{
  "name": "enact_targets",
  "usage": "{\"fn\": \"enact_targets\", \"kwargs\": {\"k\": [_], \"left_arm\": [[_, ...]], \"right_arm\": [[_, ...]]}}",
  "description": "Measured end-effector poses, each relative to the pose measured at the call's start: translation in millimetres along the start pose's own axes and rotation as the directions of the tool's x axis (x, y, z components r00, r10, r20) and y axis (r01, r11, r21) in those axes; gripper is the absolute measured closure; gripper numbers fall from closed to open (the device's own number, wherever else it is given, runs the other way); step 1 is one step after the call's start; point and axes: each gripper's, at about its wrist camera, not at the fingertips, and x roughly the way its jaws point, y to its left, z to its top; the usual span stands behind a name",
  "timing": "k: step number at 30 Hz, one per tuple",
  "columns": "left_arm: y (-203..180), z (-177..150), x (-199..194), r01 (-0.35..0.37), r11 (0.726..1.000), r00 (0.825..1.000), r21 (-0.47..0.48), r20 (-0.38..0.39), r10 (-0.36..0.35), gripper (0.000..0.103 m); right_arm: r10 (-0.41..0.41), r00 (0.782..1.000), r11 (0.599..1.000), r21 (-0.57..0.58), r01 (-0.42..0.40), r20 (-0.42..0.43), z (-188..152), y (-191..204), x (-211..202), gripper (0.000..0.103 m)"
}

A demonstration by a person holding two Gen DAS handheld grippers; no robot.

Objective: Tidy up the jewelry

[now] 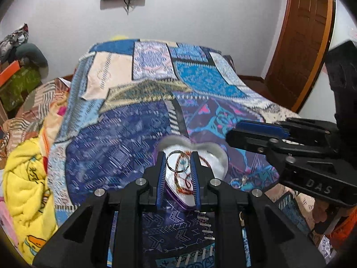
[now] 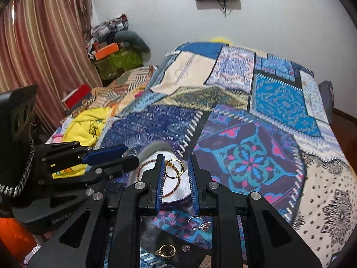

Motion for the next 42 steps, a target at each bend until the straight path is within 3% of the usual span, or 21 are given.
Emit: {"fn": "enact_targets", "kwargs": {"k": [12,25,28,38,42], "left_arm": [[-2,-6,16,0.001,1.000,0.999,0.022,-0.032,0.000,0.083],[-2,-7,14,-0.030,0.999,0.999,0.030,-0.040,0.031,0.080],[-1,-5,10,-0.043,0.999,0.999,0.031,-0.031,0.044,0.073],[2,6,-12,-0.049,0.999,0.999,0.005,0.007,0.049,0.073],[-4,5,-21,-0.054,0.998,0.998,0.015,0.017,0.054,0.067]], "right_arm": [[0.028,0.997,0.999,0.026,-0.026,-0.078,-7,-13,24,0.084],[-0.002,0.995,1.000,-0.009,0.001,-0.104,-9,-7,29,0.081],[-0.007,0.995,1.000,-0.012,0.006,-0.100,-8,-7,26,0.078],[-0.047,0.997,0.998,-0.032,0.046,-0.058,-2,-7,4,0.077],[-0.059,0.997,0.998,-0.033,0.057,-0.043,-2,-7,-8,0.077]]}}
